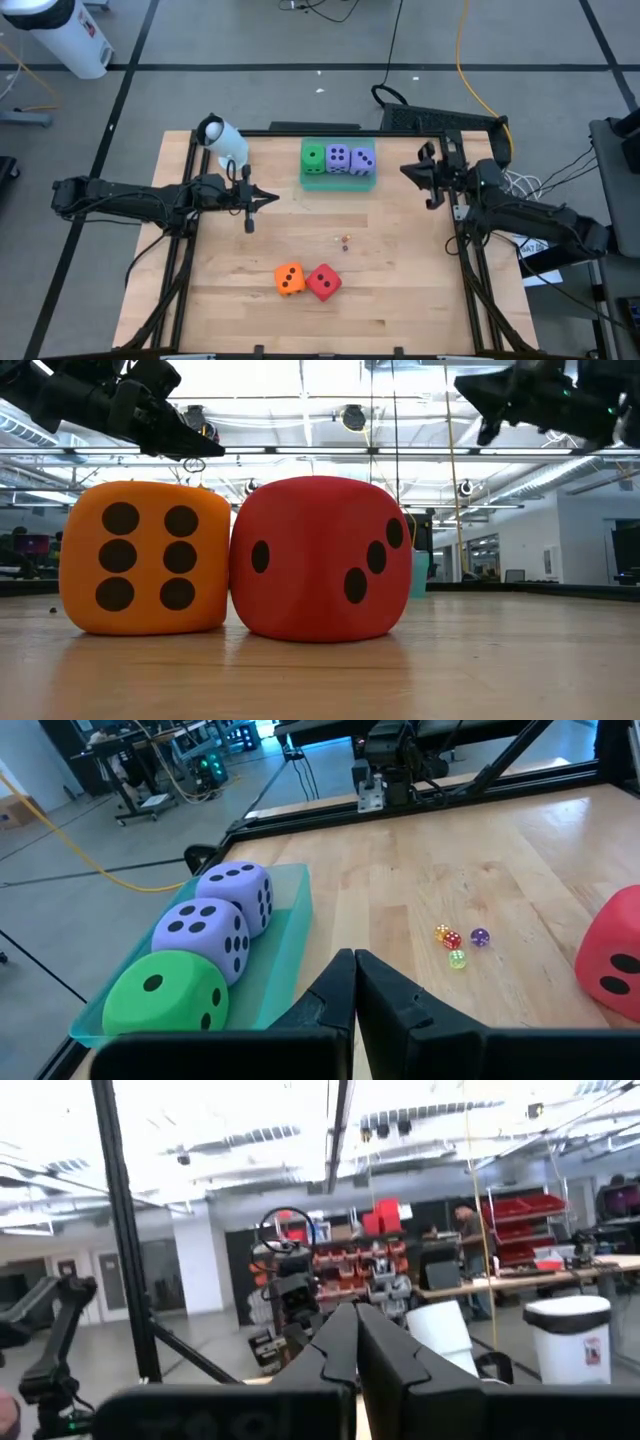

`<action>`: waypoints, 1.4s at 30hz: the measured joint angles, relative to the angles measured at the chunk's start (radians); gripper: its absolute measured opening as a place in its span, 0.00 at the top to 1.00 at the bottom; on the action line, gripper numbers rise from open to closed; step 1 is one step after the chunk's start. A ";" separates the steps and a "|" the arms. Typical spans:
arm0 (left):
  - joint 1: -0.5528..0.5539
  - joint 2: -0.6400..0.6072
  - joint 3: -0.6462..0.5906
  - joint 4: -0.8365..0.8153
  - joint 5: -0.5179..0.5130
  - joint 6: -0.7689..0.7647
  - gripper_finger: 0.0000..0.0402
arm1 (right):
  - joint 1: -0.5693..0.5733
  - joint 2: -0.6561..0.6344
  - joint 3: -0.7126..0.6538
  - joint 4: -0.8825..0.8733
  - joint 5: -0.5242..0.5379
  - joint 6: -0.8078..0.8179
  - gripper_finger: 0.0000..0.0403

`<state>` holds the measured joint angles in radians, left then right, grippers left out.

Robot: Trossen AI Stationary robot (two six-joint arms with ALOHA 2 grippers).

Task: Pick & Place Dice
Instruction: Put the large red dice into the blue bin

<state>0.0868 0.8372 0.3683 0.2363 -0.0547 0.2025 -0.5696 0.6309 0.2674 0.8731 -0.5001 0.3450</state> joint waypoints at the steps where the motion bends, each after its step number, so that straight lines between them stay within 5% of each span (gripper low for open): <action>1: 0.000 0.000 0.000 0.000 0.000 -0.001 0.95 | -0.011 -0.010 -0.015 0.005 0.000 0.007 1.00; 6: 0.000 0.000 0.000 0.000 0.000 -0.004 0.95 | -0.084 -0.075 -0.026 -0.095 -0.004 0.042 1.00; 11: 0.000 0.000 0.000 -0.005 0.000 -0.025 0.95 | -0.098 -0.159 0.070 -0.405 -0.046 -0.024 1.00; 19: 0.000 0.000 0.000 -0.012 -0.100 -0.025 0.95 | 0.098 -0.229 0.109 -0.736 0.395 -0.225 1.00; 25: 0.000 0.000 0.000 -0.012 -0.111 -0.024 0.95 | 0.290 -0.223 0.071 -0.719 0.576 -0.311 1.00; 33: 0.000 0.000 0.000 -0.027 -0.111 -0.016 0.95 | 0.400 -0.285 -0.040 -0.470 0.495 -0.373 1.00; 42: 0.000 0.000 0.000 -0.026 -0.110 -0.028 0.95 | 0.399 -0.341 -0.138 -0.472 0.525 -0.332 1.00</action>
<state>0.0868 0.8374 0.3683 0.2108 -0.1650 0.1745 -0.1703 0.2897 0.1299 0.4011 0.0246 0.0126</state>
